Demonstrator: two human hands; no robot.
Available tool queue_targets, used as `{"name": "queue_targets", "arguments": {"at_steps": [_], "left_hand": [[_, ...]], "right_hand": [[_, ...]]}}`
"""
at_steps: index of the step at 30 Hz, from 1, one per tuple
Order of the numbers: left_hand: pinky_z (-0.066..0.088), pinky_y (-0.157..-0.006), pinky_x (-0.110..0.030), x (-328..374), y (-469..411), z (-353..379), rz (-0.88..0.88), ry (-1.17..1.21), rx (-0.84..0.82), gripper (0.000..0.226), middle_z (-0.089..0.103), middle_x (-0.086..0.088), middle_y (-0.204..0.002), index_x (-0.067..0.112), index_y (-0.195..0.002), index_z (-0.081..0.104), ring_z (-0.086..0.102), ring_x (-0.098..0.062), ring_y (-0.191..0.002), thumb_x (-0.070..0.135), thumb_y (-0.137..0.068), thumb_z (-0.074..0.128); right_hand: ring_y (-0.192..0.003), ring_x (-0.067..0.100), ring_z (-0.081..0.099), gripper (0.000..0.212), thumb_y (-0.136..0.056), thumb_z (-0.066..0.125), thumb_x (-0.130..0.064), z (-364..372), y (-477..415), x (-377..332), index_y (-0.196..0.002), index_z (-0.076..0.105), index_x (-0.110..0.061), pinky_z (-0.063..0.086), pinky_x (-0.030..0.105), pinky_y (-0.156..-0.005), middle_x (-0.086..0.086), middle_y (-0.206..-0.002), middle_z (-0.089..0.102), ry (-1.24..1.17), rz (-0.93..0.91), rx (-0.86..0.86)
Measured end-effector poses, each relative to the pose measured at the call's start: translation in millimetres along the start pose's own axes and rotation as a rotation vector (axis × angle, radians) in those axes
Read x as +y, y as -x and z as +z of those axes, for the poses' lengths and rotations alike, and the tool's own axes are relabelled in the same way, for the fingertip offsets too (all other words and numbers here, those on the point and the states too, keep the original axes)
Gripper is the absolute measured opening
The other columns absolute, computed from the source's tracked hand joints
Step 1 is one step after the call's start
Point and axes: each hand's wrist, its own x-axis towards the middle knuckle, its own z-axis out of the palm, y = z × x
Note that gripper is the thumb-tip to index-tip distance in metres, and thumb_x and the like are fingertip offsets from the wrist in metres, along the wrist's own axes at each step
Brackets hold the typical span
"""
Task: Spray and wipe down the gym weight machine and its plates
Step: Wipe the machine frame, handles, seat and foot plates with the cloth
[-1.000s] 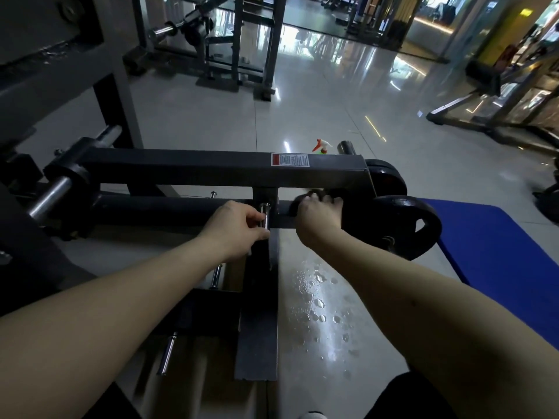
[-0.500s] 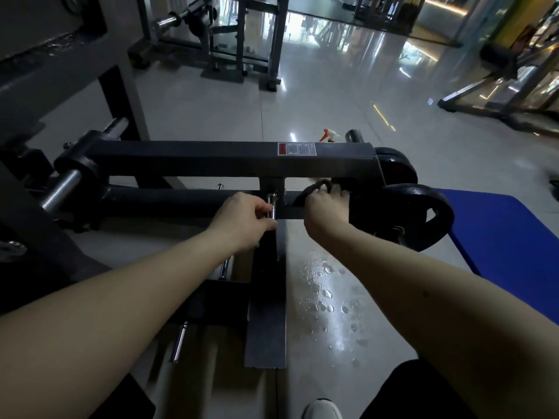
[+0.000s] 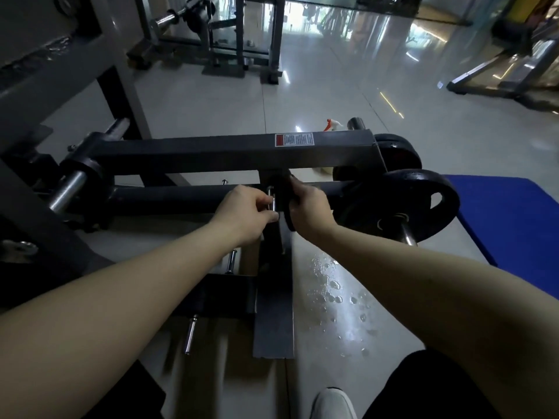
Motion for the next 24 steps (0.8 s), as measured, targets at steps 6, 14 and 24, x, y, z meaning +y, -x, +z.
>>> {"name": "queue_targets", "arguments": {"at_steps": [6, 14, 24], "left_hand": [[0.048, -0.078, -0.016, 2.5, 7.5, -0.9, -0.012, -0.016, 0.013, 0.038, 0.071, 0.005, -0.112, 0.020, -0.125, 0.071, 0.066, -0.005, -0.092, 0.027, -0.089, 0.079], [0.059, -0.081, -0.037, 3.9, 28.0, -1.9, -0.087, -0.112, 0.113, 0.008, 0.073, 0.007, -0.090, 0.025, -0.095, 0.078, 0.068, -0.014, -0.089, 0.029, -0.093, 0.072], [0.059, -0.086, -0.037, 6.1, 25.6, -8.7, -0.094, -0.118, 0.074, 0.016, 0.074, 0.001, -0.101, 0.022, -0.107, 0.076, 0.068, -0.016, -0.093, 0.021, -0.092, 0.070]], "right_hand": [[-0.113, 0.036, 0.051, 0.030, -0.091, 0.055, -0.014, -24.7, 5.3, 7.3, -0.112, 0.075, -0.021, 0.041, 0.041, -0.088, -0.002, -0.120, 0.070, 0.681, -0.194, -0.204], [-0.078, 0.020, 0.069, 0.017, -0.095, 0.060, -0.012, -41.3, 13.1, -45.6, -0.106, 0.072, -0.014, 0.057, 0.028, -0.063, 0.007, -0.089, 0.071, -0.516, 0.586, 0.006], [-0.087, 0.021, 0.068, 0.021, -0.086, 0.082, -0.027, -11.0, -5.4, -56.9, -0.092, 0.066, -0.016, 0.061, 0.035, -0.082, 0.002, -0.085, 0.067, -0.408, 0.580, 0.011]]}}
